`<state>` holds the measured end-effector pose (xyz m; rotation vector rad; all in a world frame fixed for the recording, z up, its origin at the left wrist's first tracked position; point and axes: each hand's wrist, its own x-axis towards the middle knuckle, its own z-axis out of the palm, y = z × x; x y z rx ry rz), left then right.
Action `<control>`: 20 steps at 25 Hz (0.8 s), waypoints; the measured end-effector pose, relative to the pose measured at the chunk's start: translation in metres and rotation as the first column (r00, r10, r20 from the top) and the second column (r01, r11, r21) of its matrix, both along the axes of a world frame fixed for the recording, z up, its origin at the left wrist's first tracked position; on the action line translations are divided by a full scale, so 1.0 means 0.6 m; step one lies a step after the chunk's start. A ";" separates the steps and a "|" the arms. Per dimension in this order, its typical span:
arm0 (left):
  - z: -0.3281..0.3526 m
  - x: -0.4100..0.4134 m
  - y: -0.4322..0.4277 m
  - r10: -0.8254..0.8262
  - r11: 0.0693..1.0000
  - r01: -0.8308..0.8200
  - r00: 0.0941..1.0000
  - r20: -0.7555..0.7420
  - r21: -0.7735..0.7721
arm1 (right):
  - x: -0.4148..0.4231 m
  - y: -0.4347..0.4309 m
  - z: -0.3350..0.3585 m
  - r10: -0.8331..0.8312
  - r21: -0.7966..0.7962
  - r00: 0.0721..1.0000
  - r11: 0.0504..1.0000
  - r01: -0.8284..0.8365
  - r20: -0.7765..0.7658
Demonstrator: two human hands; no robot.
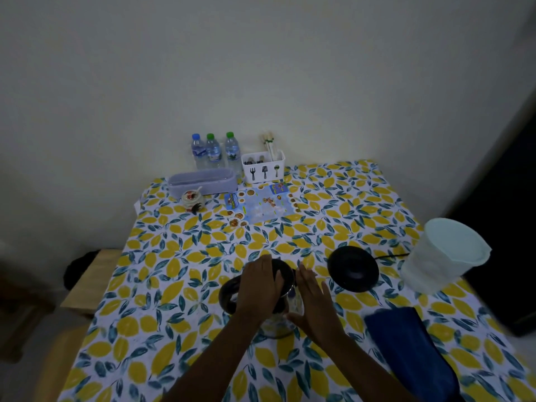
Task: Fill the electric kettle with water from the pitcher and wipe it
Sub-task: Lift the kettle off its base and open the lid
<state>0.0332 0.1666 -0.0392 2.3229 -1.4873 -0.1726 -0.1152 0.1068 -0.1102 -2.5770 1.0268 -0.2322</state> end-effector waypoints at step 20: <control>0.023 0.059 0.130 0.102 0.694 -0.686 0.396 -0.912 -0.220 | 0.004 0.004 0.001 -0.022 -0.006 0.999 1.000 0.022 0.039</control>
